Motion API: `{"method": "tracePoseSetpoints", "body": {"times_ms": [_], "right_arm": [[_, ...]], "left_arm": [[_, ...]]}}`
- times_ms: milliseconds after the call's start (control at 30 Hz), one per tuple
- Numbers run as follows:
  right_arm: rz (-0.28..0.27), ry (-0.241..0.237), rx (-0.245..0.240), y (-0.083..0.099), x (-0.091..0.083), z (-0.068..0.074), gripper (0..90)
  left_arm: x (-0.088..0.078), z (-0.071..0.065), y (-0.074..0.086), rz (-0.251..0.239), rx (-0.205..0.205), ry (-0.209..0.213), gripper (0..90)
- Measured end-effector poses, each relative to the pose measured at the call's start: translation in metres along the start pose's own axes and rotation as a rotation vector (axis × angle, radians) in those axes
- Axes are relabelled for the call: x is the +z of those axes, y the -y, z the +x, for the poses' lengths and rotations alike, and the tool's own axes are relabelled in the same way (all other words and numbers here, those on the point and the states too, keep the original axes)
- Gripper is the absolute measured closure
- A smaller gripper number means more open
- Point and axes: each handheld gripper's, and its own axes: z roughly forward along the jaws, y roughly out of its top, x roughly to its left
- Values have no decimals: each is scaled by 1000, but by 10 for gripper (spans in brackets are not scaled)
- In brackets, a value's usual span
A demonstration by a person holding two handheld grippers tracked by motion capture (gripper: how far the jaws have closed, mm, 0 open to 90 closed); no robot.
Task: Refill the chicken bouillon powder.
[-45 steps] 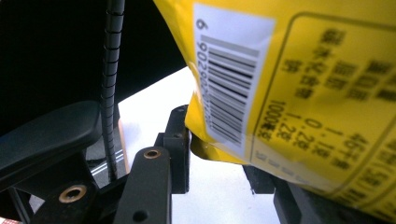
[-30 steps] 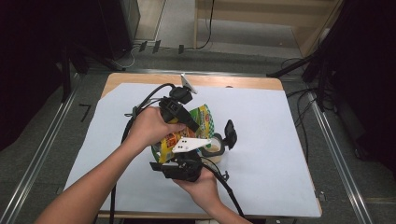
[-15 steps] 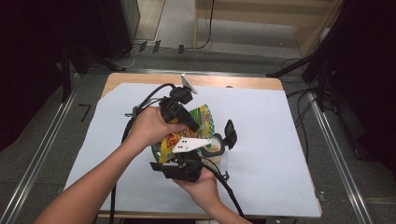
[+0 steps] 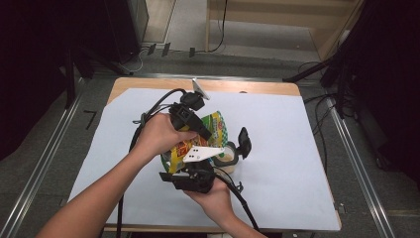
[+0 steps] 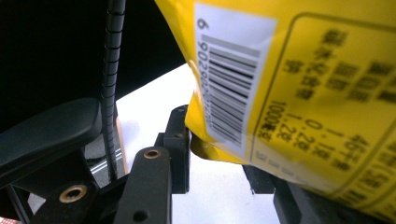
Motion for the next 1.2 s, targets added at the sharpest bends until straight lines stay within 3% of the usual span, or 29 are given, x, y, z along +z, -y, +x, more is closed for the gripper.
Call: {"method": "tracePoseSetpoints", "body": {"times_ms": [833, 1200], "right_arm": [[-19, -13, 26, -2, -2, 1, 676], [-20, -10, 13, -2, -3, 1, 650]], "left_arm": [[-2, -2, -4, -3, -4, 6, 822], [-2, -4, -5, -4, -1, 0, 827]]}}
